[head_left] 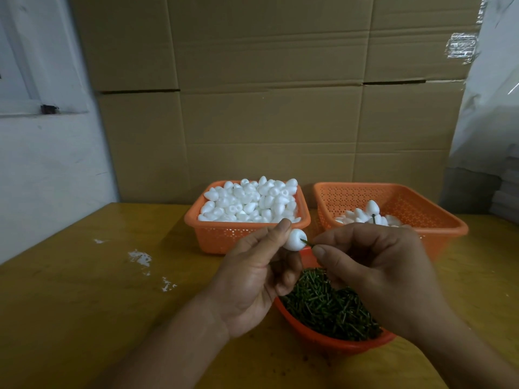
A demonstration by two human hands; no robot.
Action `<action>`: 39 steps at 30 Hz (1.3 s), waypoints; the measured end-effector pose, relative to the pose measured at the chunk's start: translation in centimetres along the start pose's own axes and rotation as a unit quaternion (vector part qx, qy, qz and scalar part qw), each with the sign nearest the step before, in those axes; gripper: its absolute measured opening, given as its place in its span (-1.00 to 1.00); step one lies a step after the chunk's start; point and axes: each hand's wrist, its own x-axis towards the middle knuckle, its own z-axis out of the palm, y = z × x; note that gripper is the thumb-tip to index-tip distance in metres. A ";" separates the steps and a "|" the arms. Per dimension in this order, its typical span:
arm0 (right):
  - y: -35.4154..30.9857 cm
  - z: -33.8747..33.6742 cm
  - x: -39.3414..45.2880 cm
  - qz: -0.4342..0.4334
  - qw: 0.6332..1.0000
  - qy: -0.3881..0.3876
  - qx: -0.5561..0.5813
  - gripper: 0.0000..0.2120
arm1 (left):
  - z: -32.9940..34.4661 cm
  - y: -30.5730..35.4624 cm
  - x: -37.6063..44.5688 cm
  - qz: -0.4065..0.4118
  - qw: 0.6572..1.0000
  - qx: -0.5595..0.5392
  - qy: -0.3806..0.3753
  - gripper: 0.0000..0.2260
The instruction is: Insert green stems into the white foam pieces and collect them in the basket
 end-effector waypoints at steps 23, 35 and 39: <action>0.1 0.6 -0.4 0.013 0.997 0.024 -0.066 -0.92 | 0.0 -0.2 -0.1 0.064 0.996 0.057 0.018 -0.83; 0.1 1.0 -0.5 0.042 0.997 0.034 -0.049 -0.91 | -0.5 -0.3 0.2 0.077 0.997 0.007 -0.020 -0.79; 0.0 1.4 -0.5 0.058 0.998 0.024 -0.009 -0.92 | -0.5 -0.5 0.2 0.093 0.994 0.054 -0.008 -0.77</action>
